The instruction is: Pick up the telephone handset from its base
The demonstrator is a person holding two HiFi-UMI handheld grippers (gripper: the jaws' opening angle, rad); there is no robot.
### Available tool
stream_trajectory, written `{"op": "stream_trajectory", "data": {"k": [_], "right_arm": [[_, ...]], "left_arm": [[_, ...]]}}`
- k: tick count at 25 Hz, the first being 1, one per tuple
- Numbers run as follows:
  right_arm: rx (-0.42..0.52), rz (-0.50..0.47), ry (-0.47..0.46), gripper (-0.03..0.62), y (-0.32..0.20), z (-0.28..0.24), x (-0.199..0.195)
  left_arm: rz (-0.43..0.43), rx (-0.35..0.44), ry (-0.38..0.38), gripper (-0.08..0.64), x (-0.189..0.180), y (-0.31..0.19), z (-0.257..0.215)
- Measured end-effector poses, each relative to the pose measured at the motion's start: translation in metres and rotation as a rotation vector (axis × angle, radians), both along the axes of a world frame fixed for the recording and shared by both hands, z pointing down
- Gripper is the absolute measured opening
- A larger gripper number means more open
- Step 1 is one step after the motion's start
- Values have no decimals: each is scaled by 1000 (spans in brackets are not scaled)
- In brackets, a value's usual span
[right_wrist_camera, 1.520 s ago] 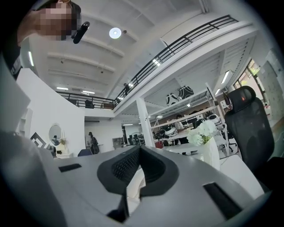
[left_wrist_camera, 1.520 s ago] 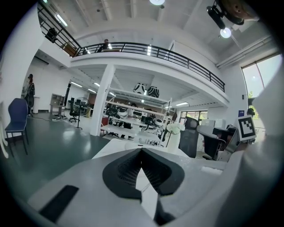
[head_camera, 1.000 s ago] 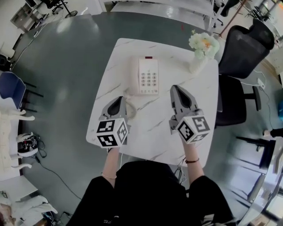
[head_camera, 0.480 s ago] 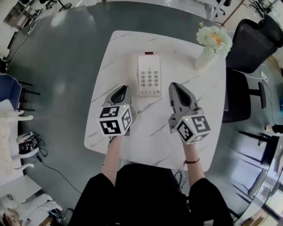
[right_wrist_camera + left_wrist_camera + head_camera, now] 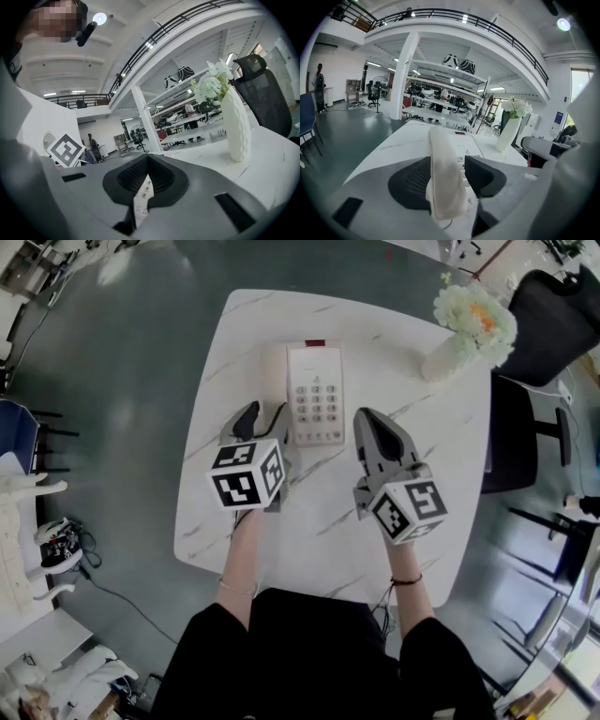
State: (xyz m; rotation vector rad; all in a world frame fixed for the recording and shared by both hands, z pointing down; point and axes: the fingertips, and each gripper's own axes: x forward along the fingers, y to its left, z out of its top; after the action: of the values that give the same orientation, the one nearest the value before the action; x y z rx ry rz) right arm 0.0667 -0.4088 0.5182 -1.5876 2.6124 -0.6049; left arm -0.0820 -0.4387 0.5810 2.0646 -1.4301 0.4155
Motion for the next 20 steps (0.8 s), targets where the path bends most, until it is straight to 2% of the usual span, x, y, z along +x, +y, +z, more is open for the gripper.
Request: {"op": "stream_trajectory", "data": {"k": [6,10,14,20], "right_arm": [[-24,20,-18,-9,-8,13,4],[-44,28,-20,-9,-8,23,9],[-60,42,-27,-9,-7,29,12],[-59,49,-36,-9,-7,28,14]], "left_arm": [[5,-21,-28,268,10,-18,17],[1,-48,-70,268,13,-25,28],[-6,-101,-163,265,11,-32,36],[-32,-126,-216,254,10,-33,36]]}}
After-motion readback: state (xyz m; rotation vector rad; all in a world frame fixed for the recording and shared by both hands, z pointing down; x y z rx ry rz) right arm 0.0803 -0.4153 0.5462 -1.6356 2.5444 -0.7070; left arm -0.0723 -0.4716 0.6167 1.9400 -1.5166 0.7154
